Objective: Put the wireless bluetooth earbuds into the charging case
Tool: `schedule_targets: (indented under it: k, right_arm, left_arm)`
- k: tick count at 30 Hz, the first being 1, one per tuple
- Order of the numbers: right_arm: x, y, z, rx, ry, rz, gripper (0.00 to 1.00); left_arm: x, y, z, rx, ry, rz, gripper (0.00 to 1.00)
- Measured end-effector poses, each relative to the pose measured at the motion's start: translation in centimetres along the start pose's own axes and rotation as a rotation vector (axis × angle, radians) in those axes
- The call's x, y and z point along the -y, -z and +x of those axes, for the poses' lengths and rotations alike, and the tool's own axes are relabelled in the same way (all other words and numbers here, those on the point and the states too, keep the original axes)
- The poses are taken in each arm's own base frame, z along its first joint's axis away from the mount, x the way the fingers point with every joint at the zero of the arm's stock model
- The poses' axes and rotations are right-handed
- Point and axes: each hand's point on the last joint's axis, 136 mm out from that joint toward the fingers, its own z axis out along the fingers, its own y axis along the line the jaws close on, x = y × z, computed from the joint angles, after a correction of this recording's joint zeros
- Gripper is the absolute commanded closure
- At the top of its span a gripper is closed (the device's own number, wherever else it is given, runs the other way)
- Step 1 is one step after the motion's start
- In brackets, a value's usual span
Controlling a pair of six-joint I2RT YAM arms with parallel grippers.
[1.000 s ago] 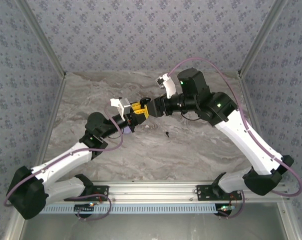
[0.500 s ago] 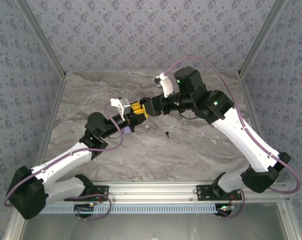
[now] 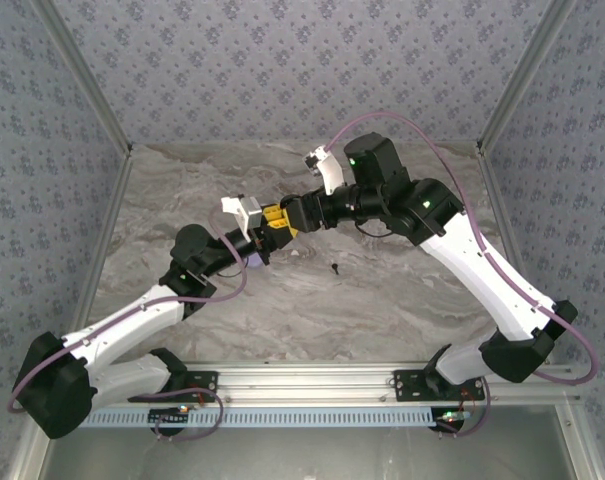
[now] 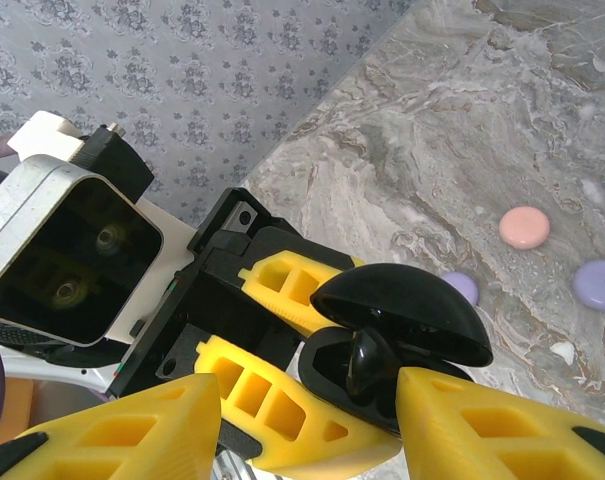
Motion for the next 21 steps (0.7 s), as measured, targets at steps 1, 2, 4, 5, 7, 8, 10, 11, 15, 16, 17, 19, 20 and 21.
schedule_targets:
  k: [1, 2, 4, 5, 7, 8, 10, 11, 15, 16, 17, 19, 20, 21]
  right_arm:
    - [-0.01, 0.0, 0.0, 0.0, 0.0, 0.0, 0.49]
    - [-0.02, 0.0, 0.01, 0.0, 0.0, -0.001, 0.49]
    - [-0.12, -0.03, 0.05, -0.002, 0.004, -0.005, 0.49]
    - [-0.12, -0.07, 0.06, -0.003, 0.005, -0.005, 0.49]
    - [-0.2, -0.12, 0.07, -0.003, 0.009, -0.007, 0.49]
    - [-0.21, -0.15, 0.07, -0.003, 0.01, -0.008, 0.49]
    - [-0.19, -0.2, 0.06, -0.004, 0.013, -0.008, 0.49]
    - [-0.21, -0.22, 0.07, -0.004, 0.014, -0.008, 0.49]
    - [-0.26, -0.32, 0.04, -0.004, 0.019, -0.01, 0.49]
    - [-0.26, -0.32, 0.04, -0.003, 0.02, -0.01, 0.49]
    - [-0.28, -0.32, 0.04, -0.003, 0.022, -0.011, 0.49]
    - [-0.32, -0.34, 0.05, -0.004, 0.024, -0.013, 0.49]
    - [-0.34, -0.35, 0.05, -0.004, 0.024, -0.014, 0.49]
    - [-0.34, -0.37, 0.02, -0.004, 0.026, -0.014, 0.49]
  left_arm:
    - [0.01, -0.01, 0.02, 0.0, 0.0, 0.001, 1.0]
    - [0.02, 0.0, 0.0, 0.0, 0.0, 0.001, 1.0]
    - [0.01, -0.01, 0.02, 0.0, 0.0, 0.001, 1.0]
    - [0.02, 0.0, 0.0, 0.0, 0.0, 0.001, 1.0]
    - [0.01, -0.01, 0.03, -0.001, 0.0, 0.001, 1.0]
    - [0.02, 0.0, 0.01, 0.0, 0.0, 0.001, 1.0]
    - [0.01, 0.0, 0.01, 0.0, 0.0, 0.0, 1.0]
    - [0.0, -0.01, 0.03, -0.001, 0.0, 0.0, 1.0]
    - [0.0, -0.01, 0.04, -0.001, 0.001, 0.0, 1.0]
    - [0.0, -0.01, 0.04, -0.001, 0.001, 0.0, 1.0]
    - [0.01, 0.0, 0.03, -0.001, 0.001, 0.0, 1.0]
    - [0.01, -0.01, 0.04, -0.001, 0.0, 0.0, 1.0]
    - [0.01, -0.01, 0.04, -0.001, 0.001, 0.0, 1.0]
    - [0.01, 0.0, 0.03, -0.001, 0.0, 0.0, 1.0]
